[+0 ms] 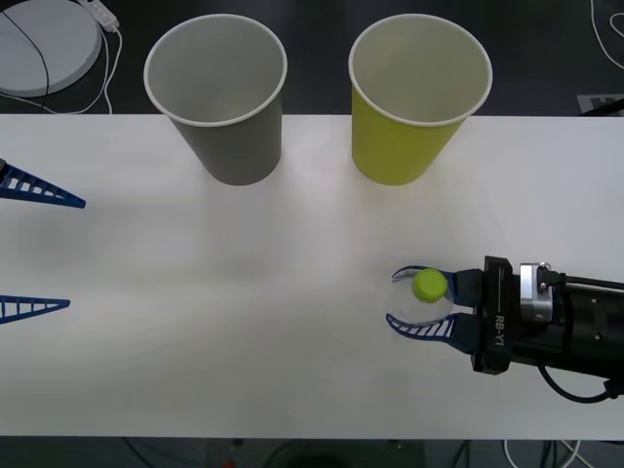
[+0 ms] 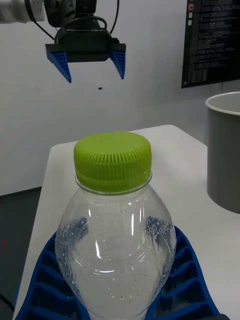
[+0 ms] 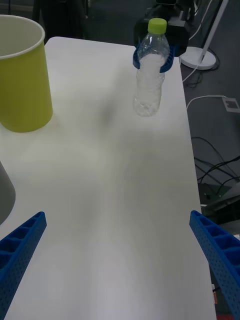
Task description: Put the can into the green bin and the plastic bottle into the gray bin
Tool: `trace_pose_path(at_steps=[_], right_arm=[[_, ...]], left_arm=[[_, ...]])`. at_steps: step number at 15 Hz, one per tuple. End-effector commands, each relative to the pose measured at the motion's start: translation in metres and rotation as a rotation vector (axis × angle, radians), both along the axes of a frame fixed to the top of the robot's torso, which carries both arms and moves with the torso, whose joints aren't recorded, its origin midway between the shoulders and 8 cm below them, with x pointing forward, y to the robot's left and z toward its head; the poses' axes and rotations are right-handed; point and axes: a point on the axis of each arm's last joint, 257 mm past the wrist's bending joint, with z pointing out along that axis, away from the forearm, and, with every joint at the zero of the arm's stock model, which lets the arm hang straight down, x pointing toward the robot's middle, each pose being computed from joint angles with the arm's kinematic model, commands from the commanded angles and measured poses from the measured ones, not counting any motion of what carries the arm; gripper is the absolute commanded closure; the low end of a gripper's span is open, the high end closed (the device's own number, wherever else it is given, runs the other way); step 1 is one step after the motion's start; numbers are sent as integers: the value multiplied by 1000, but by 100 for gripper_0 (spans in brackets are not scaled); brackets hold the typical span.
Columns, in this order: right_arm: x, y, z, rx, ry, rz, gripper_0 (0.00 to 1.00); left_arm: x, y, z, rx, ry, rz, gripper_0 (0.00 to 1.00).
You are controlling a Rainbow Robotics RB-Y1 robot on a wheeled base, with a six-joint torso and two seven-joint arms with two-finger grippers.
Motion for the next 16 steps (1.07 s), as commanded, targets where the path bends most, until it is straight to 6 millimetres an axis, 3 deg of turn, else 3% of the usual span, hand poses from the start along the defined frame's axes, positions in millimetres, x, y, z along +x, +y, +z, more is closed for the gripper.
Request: trace_pose_path(at_steps=[1, 7, 16], right_arm=[[9, -15, 8, -8, -2, -32, 100], [27, -47, 33, -21, -5, -102, 100], [47, -57, 72, -18, 47, -163, 100]], left_arm=[[0, 0, 0, 0, 0, 0, 0], [0, 0, 0, 0, 0, 0, 0], [0, 0, 0, 0, 0, 0, 0]])
